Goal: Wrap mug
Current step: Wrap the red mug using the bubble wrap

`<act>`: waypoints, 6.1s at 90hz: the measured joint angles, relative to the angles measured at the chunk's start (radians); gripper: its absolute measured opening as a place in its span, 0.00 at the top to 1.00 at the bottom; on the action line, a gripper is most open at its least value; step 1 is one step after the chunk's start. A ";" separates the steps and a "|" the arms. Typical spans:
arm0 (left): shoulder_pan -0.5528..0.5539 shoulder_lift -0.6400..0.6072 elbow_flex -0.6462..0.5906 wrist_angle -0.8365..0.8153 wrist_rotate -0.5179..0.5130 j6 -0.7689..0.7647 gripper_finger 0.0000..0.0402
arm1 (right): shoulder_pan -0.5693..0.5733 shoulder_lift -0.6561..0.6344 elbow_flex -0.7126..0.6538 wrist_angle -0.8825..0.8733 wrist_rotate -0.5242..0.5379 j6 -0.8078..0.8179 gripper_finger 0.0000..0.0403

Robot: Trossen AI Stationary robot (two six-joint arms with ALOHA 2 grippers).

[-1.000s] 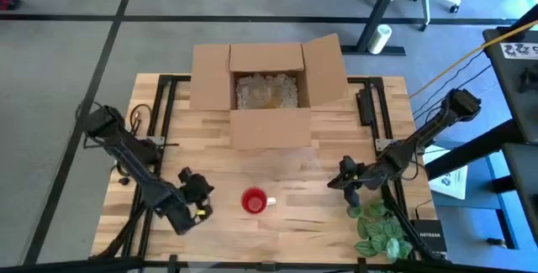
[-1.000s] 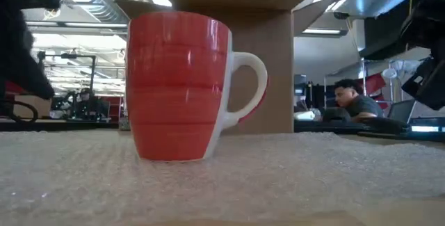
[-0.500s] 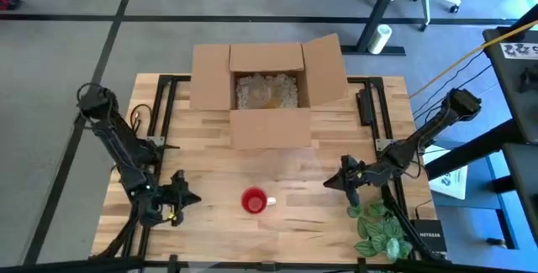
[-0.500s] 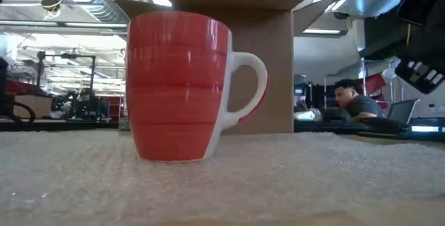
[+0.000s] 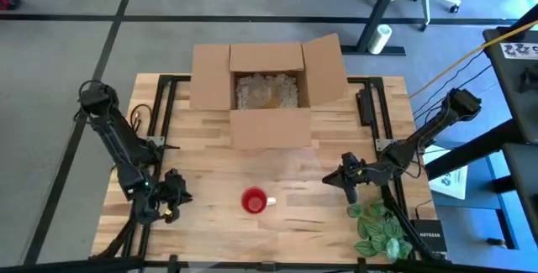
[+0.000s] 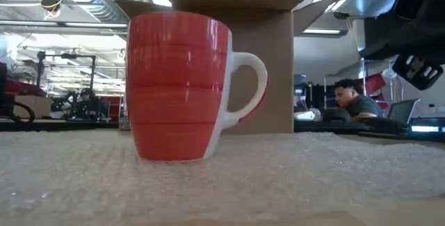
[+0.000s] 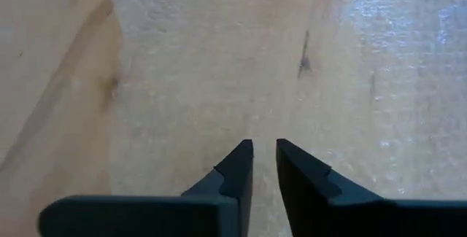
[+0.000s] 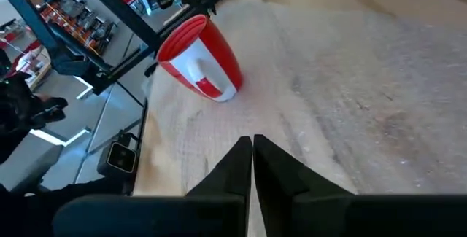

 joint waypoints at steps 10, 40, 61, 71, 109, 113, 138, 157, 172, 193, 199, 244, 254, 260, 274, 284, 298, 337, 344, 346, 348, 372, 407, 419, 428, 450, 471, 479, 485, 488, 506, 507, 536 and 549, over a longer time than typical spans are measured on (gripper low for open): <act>0.016 0.000 0.000 -0.003 0.000 0.029 0.79 | 0.000 0.000 0.000 0.000 0.000 0.000 1.00; 0.071 0.000 0.001 -0.072 0.116 0.143 0.73 | 0.000 0.000 0.000 0.000 0.003 0.000 1.00; 0.090 0.005 -0.003 -0.111 0.202 0.115 0.73 | 0.000 0.000 0.000 -0.002 0.004 0.000 1.00; 0.112 0.024 -0.038 0.010 0.192 0.115 0.74 | 0.000 0.000 0.000 -0.002 0.004 0.000 1.00; 0.346 0.151 -0.069 0.475 0.095 0.492 1.00 | 0.000 0.005 0.000 -0.002 0.036 -0.006 1.00; 0.374 0.149 -0.069 0.526 0.080 0.543 1.00 | 0.000 0.005 0.000 -0.002 0.036 -0.006 1.00; 0.526 0.142 -0.023 0.847 0.072 0.952 1.00 | 0.000 0.005 0.000 0.000 0.081 -0.012 1.00; 0.583 0.125 0.059 0.874 0.119 1.121 1.00 | 0.000 0.006 0.000 0.029 0.082 -0.011 1.00; 0.628 0.125 0.097 0.872 0.192 1.146 1.00 | -0.009 0.032 0.030 0.029 0.079 -0.012 1.00; 0.693 0.125 0.132 0.873 0.273 1.066 1.00 | -0.124 0.189 0.181 0.027 -0.097 -0.169 1.00; 0.709 0.125 0.141 0.874 0.291 1.041 1.00 | -0.155 0.244 0.239 0.029 -0.142 -0.235 1.00; 0.740 0.305 0.146 1.032 0.314 0.720 1.00 | -0.324 0.636 0.687 -0.035 -0.489 -0.488 1.00; 0.743 0.378 0.171 1.132 0.314 0.743 1.00 | -0.323 0.721 0.834 -0.153 -0.505 -0.557 1.00; 0.747 0.405 0.196 1.135 0.314 0.753 1.00 | -0.321 0.767 0.915 -0.226 -0.507 -0.583 1.00; 0.759 0.430 0.235 1.135 0.317 0.754 1.00 | -0.321 0.870 1.050 -0.340 -0.507 -0.595 1.00; 0.755 0.429 0.243 1.138 0.324 0.754 1.00 | -0.321 0.931 1.100 -0.348 -0.481 -0.601 1.00; 0.741 0.430 0.244 1.134 0.332 0.753 1.00 | -0.321 0.988 1.135 -0.349 -0.429 -0.599 1.00; 0.772 0.421 0.244 1.031 0.599 0.897 0.85 | -0.319 1.013 1.147 -0.333 -0.449 -0.471 1.00; 0.787 0.411 0.244 1.018 0.616 0.912 0.80 | -0.319 1.013 1.147 -0.333 -0.449 -0.455 1.00; 0.792 0.407 0.243 1.013 0.617 0.917 0.79 | -0.319 1.013 1.147 -0.333 -0.448 -0.455 1.00; 0.798 0.402 0.243 1.008 0.618 0.922 0.78 | -0.320 1.013 1.147 -0.333 -0.447 -0.454 1.00; 0.861 0.227 0.243 0.803 0.624 1.016 0.74 | -0.327 1.013 1.144 -0.403 -0.435 -0.422 1.00; 0.755 0.058 0.243 0.413 0.620 0.886 0.74 | -0.372 1.013 1.144 -0.430 -0.520 -0.344 1.00; 0.654 0.065 0.244 0.414 0.618 0.814 0.74 | -0.377 1.013 1.144 -0.430 -0.545 -0.340 1.00; 0.588 0.066 0.243 0.447 0.589 0.771 0.74 | -0.374 1.013 1.175 -0.498 -0.551 -0.340 1.00; 0.478 0.066 0.243 0.533 0.568 0.702 0.74 | -0.372 1.116 1.446 -0.829 -0.576 -0.395 1.00; 0.357 0.064 0.243 0.477 0.489 0.576 0.74 | -0.371 1.324 1.861 -1.204 -0.586 -0.464 1.00; 0.289 0.064 0.243 0.463 0.432 0.538 0.74 | -0.370 1.393 1.975 -1.293 -0.603 -0.468 1.00; 0.240 0.064 0.243 0.466 0.368 0.524 0.74 | -0.371 1.437 2.029 -1.350 -0.621 -0.468 1.00; 0.217 0.064 0.243 0.469 0.330 0.524 0.74 | -0.371 1.454 2.047 -1.355 -0.632 -0.468 1.00; 0.153 0.104 0.243 0.574 0.122 0.618 0.74 | -0.367 1.527 2.056 -1.404 -0.662 -0.459 1.00; 0.153 0.108 0.243 0.581 0.121 0.627 0.74 | -0.366 1.528 2.056 -1.406 -0.663 -0.459 1.00; 0.237 0.279 0.243 0.736 0.133 0.679 0.74 | -0.367 1.544 2.050 -1.382 -0.682 -0.469 1.00; 0.287 0.354 0.243 0.880 0.208 0.739 0.74 | -0.367 1.544 2.050 -1.344 -0.683 -0.484 1.00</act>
